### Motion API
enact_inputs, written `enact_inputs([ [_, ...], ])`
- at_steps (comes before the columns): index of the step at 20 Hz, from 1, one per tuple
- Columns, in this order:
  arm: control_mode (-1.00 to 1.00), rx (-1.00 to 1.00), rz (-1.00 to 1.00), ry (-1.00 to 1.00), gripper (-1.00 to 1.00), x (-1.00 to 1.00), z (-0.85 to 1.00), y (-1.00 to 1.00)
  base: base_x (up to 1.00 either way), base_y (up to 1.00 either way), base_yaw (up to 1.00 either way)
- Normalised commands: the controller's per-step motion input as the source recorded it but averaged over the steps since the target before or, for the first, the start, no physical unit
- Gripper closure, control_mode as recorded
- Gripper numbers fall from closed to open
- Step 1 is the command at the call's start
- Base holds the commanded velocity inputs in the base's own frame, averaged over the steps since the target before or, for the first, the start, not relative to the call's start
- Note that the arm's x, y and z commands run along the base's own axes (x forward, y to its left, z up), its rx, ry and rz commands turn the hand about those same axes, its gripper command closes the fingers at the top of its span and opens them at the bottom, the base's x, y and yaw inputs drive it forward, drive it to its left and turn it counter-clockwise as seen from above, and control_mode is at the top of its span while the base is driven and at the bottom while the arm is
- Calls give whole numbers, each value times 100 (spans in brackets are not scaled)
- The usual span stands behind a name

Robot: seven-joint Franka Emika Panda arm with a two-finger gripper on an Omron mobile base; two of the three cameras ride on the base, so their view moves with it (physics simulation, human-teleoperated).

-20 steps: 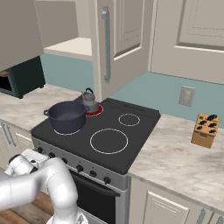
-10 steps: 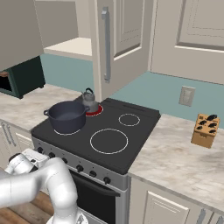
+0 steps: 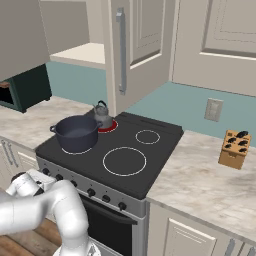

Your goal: Pick the kettle from the cabinet and place it on a stove burner. Then pick the pot from the counter and place it on another stove burner. Finally, turn both burners on.

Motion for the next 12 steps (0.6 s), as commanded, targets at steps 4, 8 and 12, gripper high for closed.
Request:
enact_inputs([
  [4,-100,-47,-23,13,100,-38,22,4,0,0,0],
  [8,-100,-46,-20,6,100,-36,1,16,0,0,0],
  [12,-100,-43,-16,1,100,-40,0,33,0,0,0],
])
